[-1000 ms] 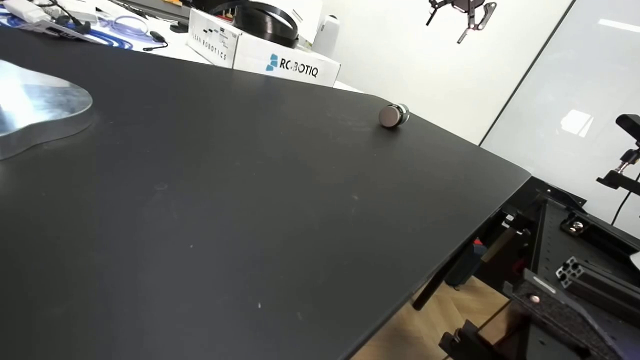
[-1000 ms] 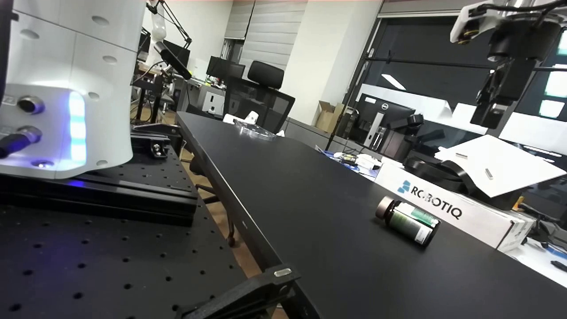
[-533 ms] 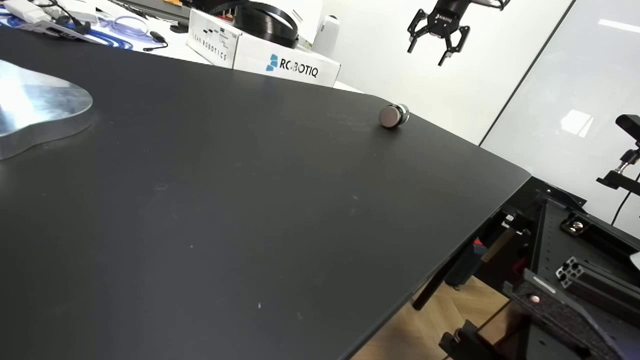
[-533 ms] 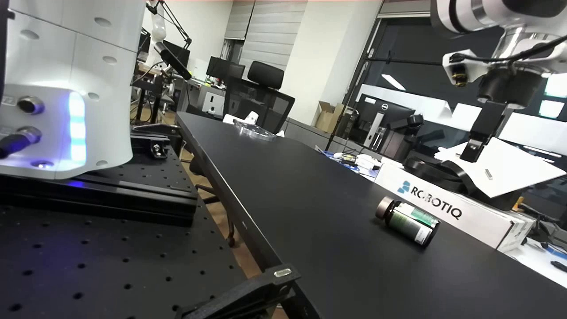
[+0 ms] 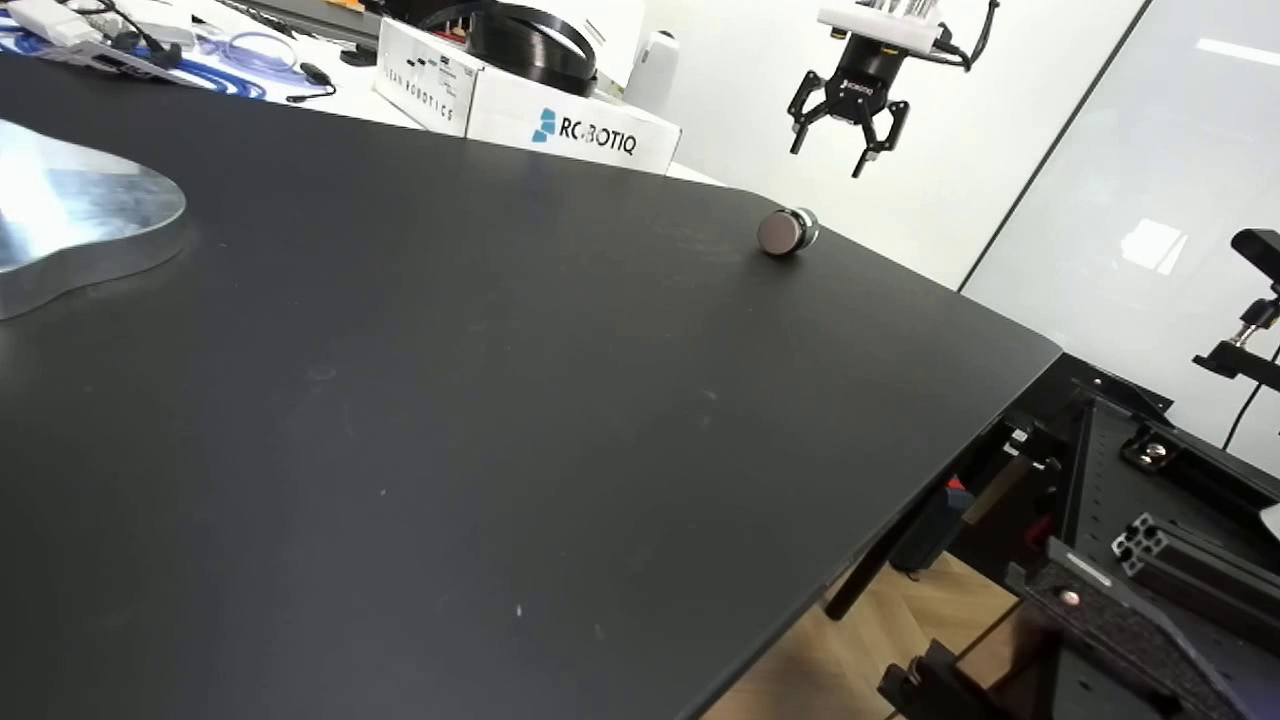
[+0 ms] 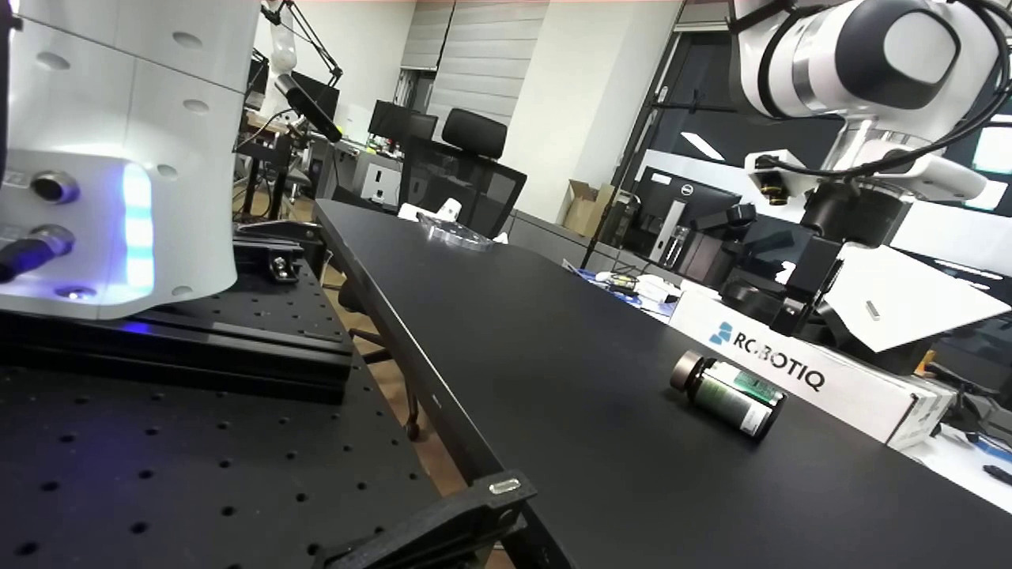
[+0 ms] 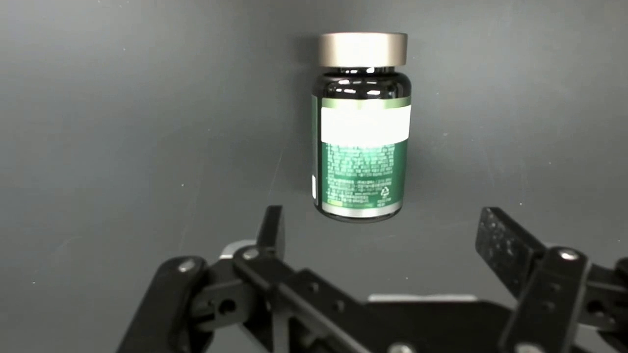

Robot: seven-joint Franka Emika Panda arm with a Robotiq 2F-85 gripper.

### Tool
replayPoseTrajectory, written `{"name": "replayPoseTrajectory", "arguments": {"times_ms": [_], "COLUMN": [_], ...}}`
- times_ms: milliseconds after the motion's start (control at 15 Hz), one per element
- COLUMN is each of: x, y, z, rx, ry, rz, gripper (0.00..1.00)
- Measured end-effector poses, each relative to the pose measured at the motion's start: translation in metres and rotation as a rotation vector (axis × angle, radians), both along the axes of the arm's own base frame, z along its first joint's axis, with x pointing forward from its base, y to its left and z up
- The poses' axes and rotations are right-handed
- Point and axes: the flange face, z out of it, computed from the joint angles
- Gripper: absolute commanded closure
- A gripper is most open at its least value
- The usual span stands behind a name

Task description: Pick up the vial, flip it the right way up then set it back down on the table

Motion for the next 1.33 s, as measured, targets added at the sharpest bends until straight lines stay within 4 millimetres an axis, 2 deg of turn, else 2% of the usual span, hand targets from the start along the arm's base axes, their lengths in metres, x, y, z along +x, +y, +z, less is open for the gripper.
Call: {"name": "replayPoseTrajectory", "arguments": {"times_ms": [467, 933, 1333], "x": [-0.006, -0.012, -0.015], "y": [0.006, 0.015, 0.018], "z": [-0.033, -0.060, -0.077], "rx": [-0.010, -0.028, -0.029], "ry": [0.009, -0.010, -0.017], "rz": [0.024, 0.139, 0.167], "gripper": [0.00, 0.00, 0.00]}}
